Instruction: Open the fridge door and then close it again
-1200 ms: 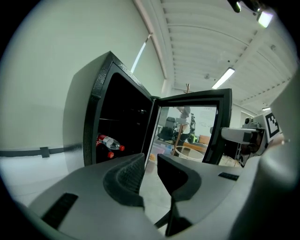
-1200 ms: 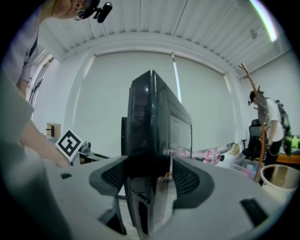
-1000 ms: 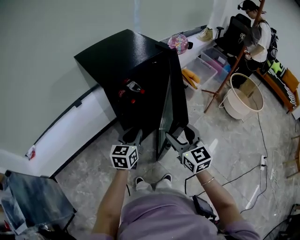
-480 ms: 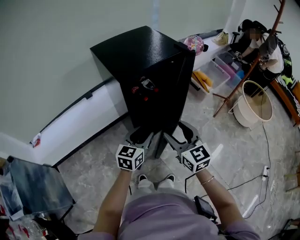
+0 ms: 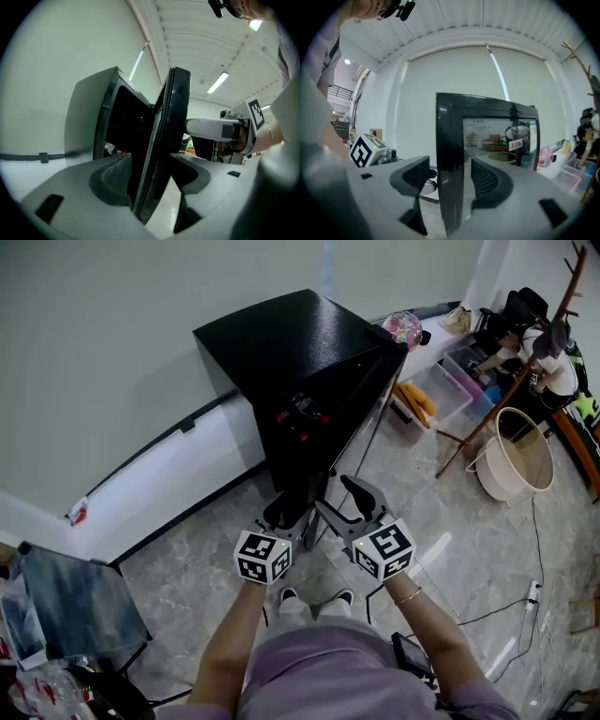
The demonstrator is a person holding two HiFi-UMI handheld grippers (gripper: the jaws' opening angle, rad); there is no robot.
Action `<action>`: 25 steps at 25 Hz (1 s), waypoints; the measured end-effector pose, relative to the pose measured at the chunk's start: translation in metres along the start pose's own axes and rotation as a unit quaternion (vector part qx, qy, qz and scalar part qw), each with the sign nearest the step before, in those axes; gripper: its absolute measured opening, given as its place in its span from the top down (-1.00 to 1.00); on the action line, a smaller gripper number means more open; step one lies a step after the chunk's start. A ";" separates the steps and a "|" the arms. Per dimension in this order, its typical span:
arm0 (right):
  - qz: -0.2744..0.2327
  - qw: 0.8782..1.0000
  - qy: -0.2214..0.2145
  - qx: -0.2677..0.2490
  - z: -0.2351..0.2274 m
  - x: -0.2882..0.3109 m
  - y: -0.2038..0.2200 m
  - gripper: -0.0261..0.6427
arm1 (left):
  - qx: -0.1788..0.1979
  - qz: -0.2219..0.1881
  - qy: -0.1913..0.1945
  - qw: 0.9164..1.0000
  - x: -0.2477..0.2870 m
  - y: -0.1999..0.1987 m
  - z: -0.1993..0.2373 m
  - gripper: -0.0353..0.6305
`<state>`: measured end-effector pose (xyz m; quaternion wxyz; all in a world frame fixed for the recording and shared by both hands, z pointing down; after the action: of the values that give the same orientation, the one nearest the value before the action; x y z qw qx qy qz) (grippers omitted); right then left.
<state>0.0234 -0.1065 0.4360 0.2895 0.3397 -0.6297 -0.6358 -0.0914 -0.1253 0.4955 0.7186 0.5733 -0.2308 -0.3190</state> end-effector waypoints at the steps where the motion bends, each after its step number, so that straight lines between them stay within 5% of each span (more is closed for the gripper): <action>1: 0.000 1.000 -0.003 0.000 0.000 0.001 0.000 0.08 | -0.004 -0.008 0.002 1.000 -0.001 -0.002 -0.001 0.16; 7: -0.005 0.999 -0.039 -0.007 0.004 0.017 -0.006 0.12 | -0.004 -0.008 0.010 1.000 -0.004 0.004 -0.012 0.12; 12: 0.000 0.999 -0.047 0.003 0.003 0.021 -0.002 0.14 | 0.004 0.020 -0.034 0.999 0.006 0.012 0.002 0.12; 25: 0.012 0.998 0.029 0.058 -0.028 -0.004 0.017 0.20 | 0.003 0.030 -0.083 0.996 0.008 0.005 0.040 0.04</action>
<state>0.0472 -0.1213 0.4536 0.2946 0.3671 -0.6610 -0.5844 -0.1129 -0.1579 0.5091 0.7042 0.5401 -0.3077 -0.3430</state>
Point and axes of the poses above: the fingertips, and each gripper's own axes: x forward along the fingers, z to its left, y out of its underside, the point moved 5 cm from there along -x, backward along the fingers, and after that the axes turned 13 degrees about -z, right-handed, at the moved point
